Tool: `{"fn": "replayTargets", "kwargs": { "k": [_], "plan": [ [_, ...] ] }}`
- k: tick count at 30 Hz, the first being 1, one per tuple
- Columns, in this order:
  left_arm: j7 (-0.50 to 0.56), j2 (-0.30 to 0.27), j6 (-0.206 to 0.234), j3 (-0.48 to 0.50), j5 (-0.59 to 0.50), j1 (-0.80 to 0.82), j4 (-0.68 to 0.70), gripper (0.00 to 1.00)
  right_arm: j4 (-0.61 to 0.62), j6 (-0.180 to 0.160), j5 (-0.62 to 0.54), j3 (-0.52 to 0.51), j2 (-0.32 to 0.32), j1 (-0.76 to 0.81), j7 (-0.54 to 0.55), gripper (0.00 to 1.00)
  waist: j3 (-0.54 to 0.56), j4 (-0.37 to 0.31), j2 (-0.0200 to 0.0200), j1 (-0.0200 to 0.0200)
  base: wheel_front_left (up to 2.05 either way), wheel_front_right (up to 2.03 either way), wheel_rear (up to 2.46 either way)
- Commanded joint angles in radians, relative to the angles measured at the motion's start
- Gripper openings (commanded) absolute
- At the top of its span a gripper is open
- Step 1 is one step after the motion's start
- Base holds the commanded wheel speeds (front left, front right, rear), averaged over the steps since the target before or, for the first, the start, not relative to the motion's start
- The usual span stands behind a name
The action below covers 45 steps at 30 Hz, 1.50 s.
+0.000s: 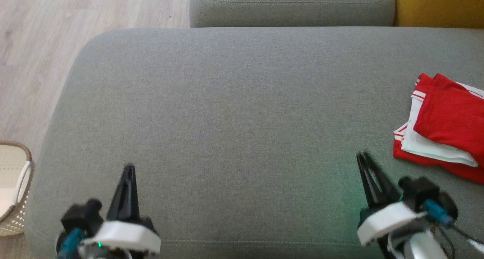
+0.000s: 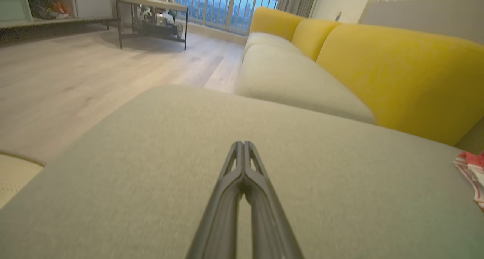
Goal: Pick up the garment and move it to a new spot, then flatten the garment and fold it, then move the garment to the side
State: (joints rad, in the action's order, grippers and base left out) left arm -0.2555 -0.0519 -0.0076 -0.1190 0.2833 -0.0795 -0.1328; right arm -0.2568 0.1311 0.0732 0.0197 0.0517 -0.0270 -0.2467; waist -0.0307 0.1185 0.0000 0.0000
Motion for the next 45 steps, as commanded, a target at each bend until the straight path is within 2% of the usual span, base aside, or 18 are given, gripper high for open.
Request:
{"fn": "replayTargets", "kwargs": {
  "k": [1,45],
  "plan": [
    [0.002,0.000,-0.001,0.001,0.014,0.002,0.003,0.00,0.003,0.000,0.016,-0.001,0.000,-0.002,0.003,0.00,0.000,-0.001,0.0000,0.0000,0.00,0.00,0.00],
    [0.109,-0.019,-0.044,0.055,0.492,0.066,-0.038,0.00,0.006,0.000,0.545,-0.046,0.001,-0.030,0.126,0.00,0.010,-0.042,0.0000,0.0000,0.00,0.00,0.00]
  ]
}}
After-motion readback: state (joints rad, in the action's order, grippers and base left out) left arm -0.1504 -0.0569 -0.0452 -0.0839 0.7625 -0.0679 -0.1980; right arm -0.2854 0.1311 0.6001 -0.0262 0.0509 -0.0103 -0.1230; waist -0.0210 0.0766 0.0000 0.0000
